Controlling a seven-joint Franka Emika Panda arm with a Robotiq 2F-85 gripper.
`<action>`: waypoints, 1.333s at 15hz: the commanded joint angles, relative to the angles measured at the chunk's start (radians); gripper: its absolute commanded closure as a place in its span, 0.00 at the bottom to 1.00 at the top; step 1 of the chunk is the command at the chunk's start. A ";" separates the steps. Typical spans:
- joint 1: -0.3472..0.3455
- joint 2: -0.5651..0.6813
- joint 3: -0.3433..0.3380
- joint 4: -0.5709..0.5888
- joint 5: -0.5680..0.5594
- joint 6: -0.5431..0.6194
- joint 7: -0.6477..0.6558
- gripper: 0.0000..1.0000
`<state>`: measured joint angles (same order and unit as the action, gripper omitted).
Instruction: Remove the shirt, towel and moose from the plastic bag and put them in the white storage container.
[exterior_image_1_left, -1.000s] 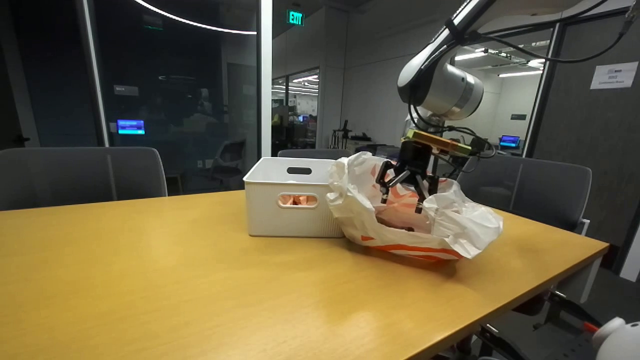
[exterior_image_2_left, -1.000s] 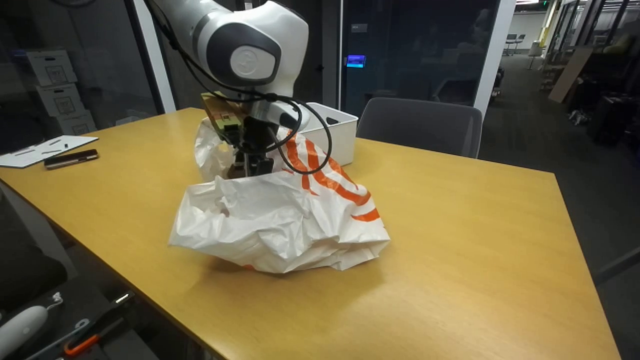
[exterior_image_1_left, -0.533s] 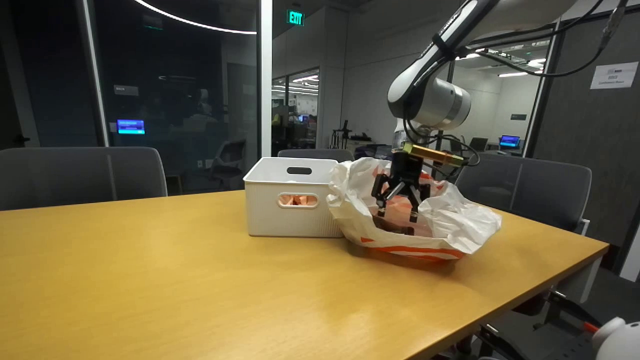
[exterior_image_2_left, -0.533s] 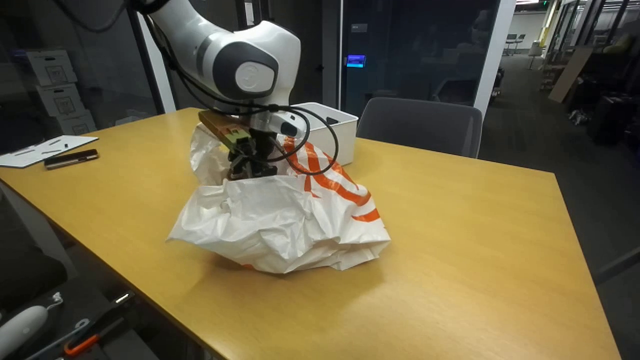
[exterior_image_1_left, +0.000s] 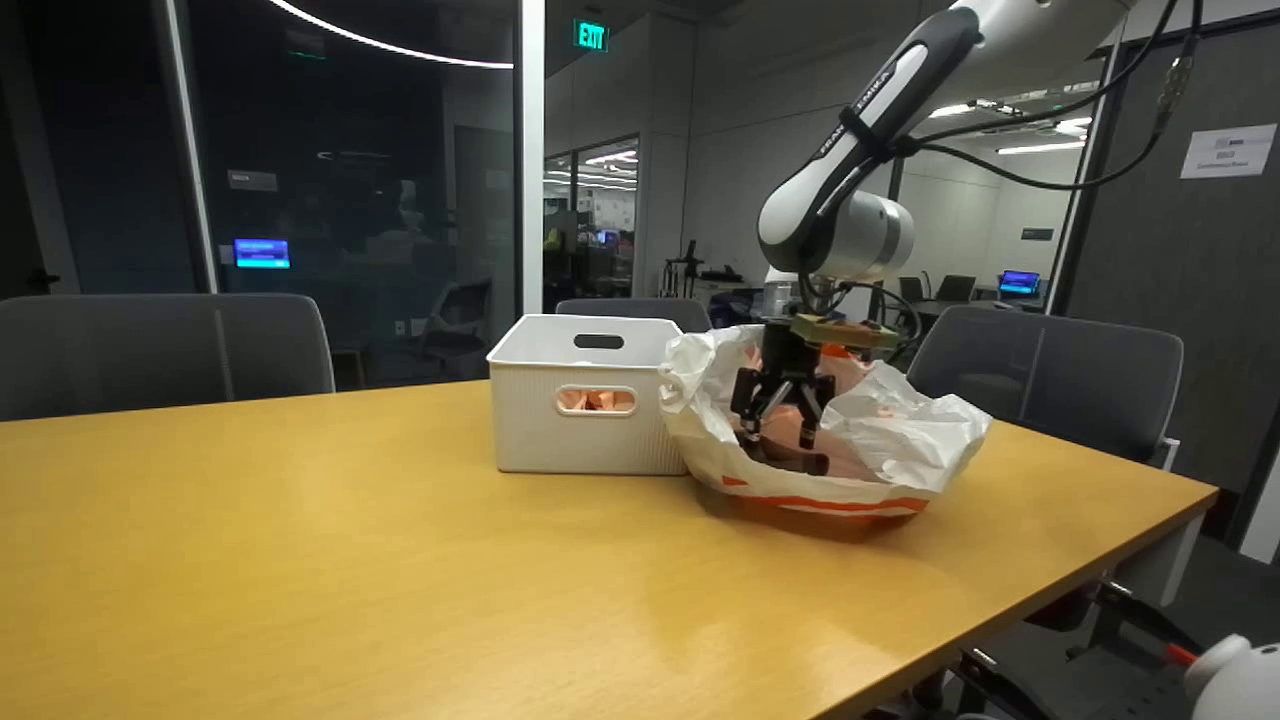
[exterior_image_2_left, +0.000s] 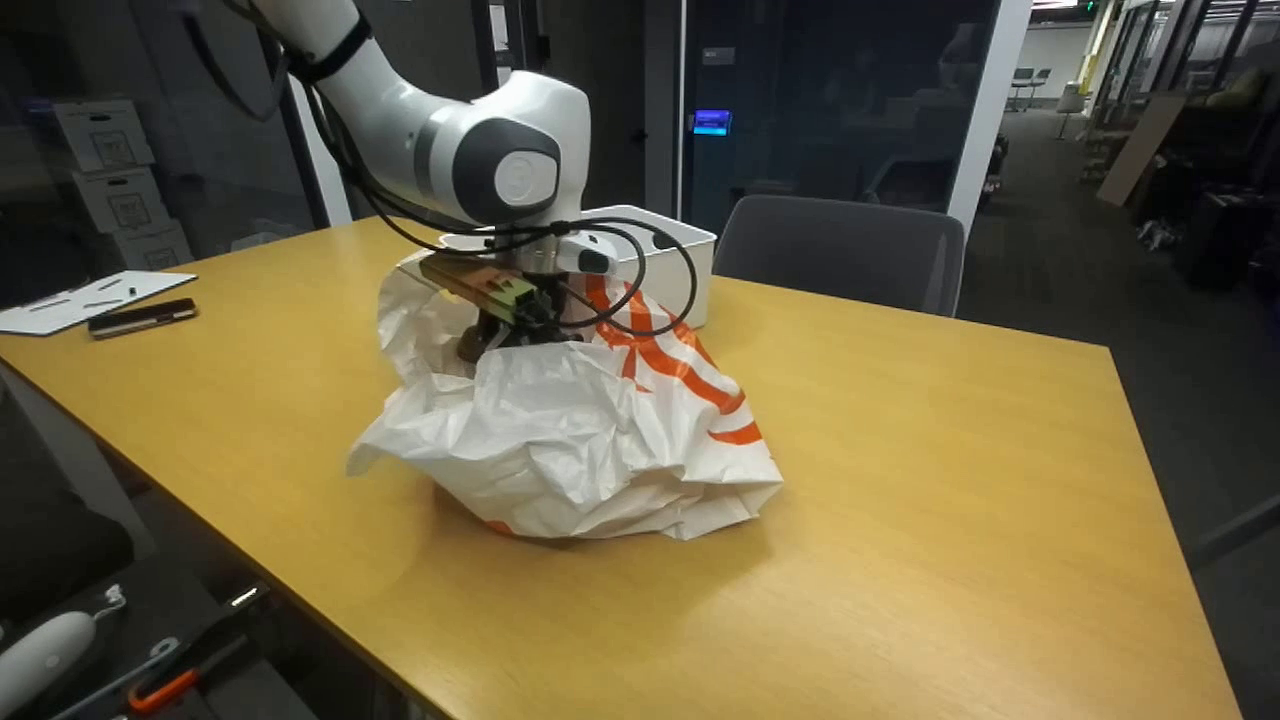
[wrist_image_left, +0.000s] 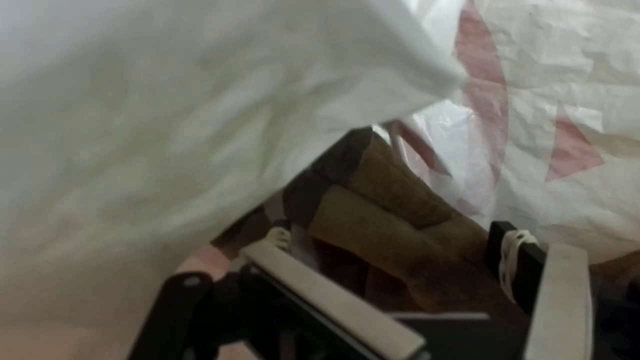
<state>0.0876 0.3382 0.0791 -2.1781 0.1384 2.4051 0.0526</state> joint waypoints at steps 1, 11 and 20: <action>-0.006 0.037 -0.001 0.032 -0.026 0.026 -0.036 0.14; -0.027 0.024 0.013 0.048 0.012 0.013 -0.080 0.89; -0.034 -0.127 -0.012 0.027 0.033 -0.219 0.040 0.92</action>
<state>0.0621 0.2973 0.0674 -2.1368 0.1442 2.3151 0.0490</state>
